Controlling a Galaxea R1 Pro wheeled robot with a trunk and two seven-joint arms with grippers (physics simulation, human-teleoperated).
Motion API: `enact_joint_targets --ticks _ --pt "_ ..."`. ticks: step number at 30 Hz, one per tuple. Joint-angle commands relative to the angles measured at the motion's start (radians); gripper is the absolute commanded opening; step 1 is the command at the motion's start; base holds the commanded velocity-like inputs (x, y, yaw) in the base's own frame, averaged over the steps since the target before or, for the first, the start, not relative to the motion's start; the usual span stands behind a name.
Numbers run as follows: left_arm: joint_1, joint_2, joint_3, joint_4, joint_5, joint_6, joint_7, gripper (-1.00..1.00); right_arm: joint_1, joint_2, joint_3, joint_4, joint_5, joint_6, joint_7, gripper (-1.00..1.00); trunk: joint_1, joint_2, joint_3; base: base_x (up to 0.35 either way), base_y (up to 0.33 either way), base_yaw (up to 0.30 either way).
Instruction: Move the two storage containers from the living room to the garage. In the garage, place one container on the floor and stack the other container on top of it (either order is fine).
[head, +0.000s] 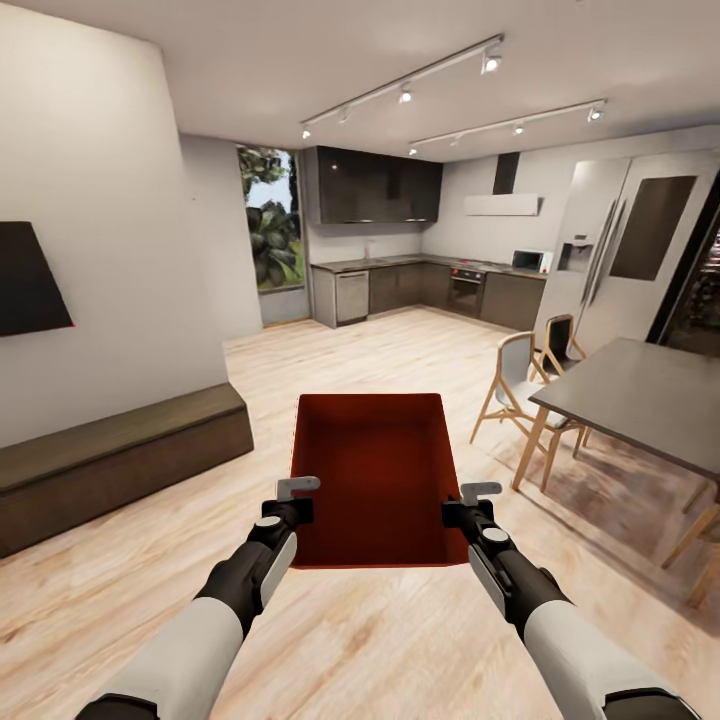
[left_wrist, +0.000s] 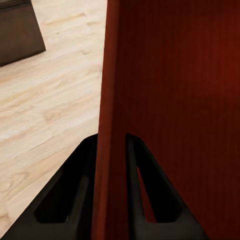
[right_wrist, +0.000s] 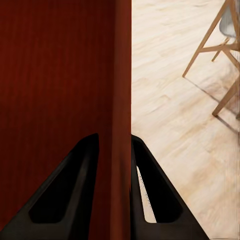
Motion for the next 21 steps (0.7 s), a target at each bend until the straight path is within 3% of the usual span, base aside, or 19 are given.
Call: enact_joint_targets --ticks 1,21 --pt "0.0 0.0 -0.005 -0.001 0.014 0.005 0.011 -1.0 -0.001 0.001 -0.005 -0.002 0.004 0.001 -0.004 -1.0 0.001 -0.002 -0.002 0.0 0.0 -0.242" --pt "0.0 0.0 -0.006 0.0 0.014 0.005 0.011 -1.0 -0.001 0.001 -0.005 -0.002 0.004 0.002 -0.004 -1.0 0.001 -0.002 -0.002 0.0 0.0 -0.242"
